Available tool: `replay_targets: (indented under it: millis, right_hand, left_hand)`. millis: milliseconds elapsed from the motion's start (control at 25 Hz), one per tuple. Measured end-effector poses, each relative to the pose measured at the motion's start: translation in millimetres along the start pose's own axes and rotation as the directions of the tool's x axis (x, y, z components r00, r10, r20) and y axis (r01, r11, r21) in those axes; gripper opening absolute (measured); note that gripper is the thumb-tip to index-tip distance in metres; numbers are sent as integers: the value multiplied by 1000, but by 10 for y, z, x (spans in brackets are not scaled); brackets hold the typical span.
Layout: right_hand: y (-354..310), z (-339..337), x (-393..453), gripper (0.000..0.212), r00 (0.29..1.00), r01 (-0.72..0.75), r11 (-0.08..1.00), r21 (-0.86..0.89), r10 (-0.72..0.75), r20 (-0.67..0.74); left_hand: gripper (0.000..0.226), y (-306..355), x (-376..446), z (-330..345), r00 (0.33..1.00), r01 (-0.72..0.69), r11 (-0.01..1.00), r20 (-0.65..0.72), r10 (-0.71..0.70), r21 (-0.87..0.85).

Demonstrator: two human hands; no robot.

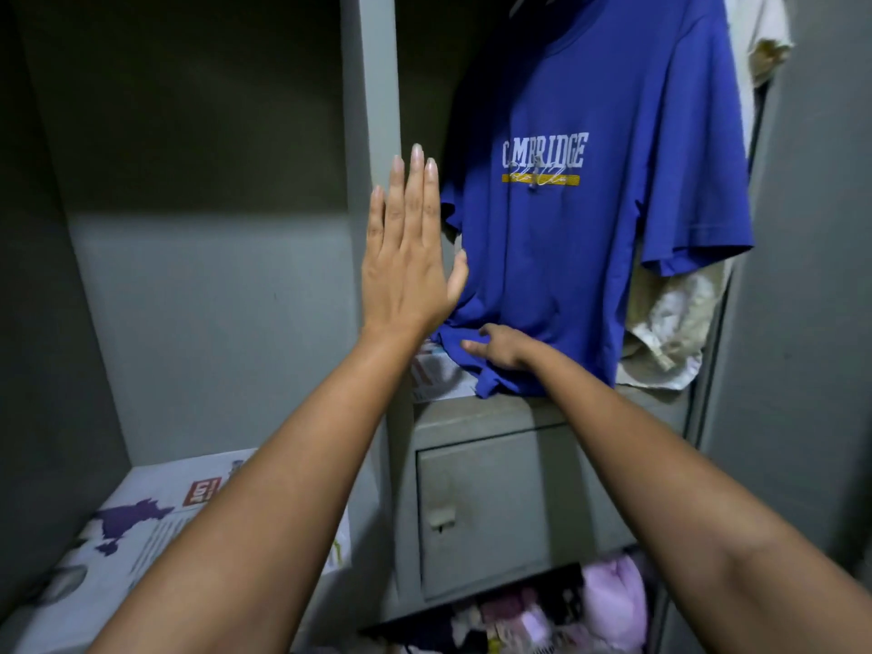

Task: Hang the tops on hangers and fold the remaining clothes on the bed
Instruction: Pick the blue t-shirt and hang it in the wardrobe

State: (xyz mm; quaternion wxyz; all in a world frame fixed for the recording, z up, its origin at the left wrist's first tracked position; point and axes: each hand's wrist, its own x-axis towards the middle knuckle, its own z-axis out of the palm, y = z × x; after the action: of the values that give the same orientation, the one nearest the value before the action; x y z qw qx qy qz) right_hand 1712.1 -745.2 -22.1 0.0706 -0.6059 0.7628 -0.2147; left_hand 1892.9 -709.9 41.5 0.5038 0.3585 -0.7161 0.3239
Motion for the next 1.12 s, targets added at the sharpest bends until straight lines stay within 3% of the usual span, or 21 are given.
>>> replay_targets:
  millis: [160, 320, 360, 480, 520, 600, 680, 840, 1120]
  right_hand:
    - [114, 87, -620, 59, 973, 14, 981, 195, 31, -228]
    - [230, 62, -1328, 61, 963, 2, 908, 419, 111, -245]
    - [262, 55, -1535, 62, 962, -4, 861, 508, 142, -232]
    - [359, 0, -2237, 65, 965, -47, 751, 658, 203, -164]
    - [361, 12, -2362, 65, 968, -50, 724, 688, 206, -146]
    - [473, -3, -3155, 65, 942, -104, 690, 717, 301, -153]
    - [560, 45, -3450, 67, 941, -90, 709, 699, 290, -173]
    - [782, -50, -4840, 69, 873, -176, 653, 737, 449, -189]
    - [1232, -644, -6924, 56, 641, -268, 606, 749, 692, -331]
  left_hand:
    - [83, -40, -557, -121, 990, 140, 906, 81, -117, -399]
    - [73, -99, -1124, -295, 933, 357, 702, 263, -244, -616]
    - [70, -73, -1197, -392, 895, 445, 609, 346, -281, -656]
    - [59, 172, -1326, -786, 720, 682, 191, 604, -342, -706]
    - [56, 218, -1330, -873, 676, 717, 113, 647, -353, -687]
    - [57, 556, -1538, -1324, 637, 748, 22, 707, -305, -664]
    - [56, 756, -1647, -1426, 600, 773, -40, 751, -275, -633]
    - [58, 1518, -2010, -2105, 567, 823, -51, 824, 24, -565]
    - [60, 2981, -2115, -3345, 545, 829, -167, 701, 460, -534]
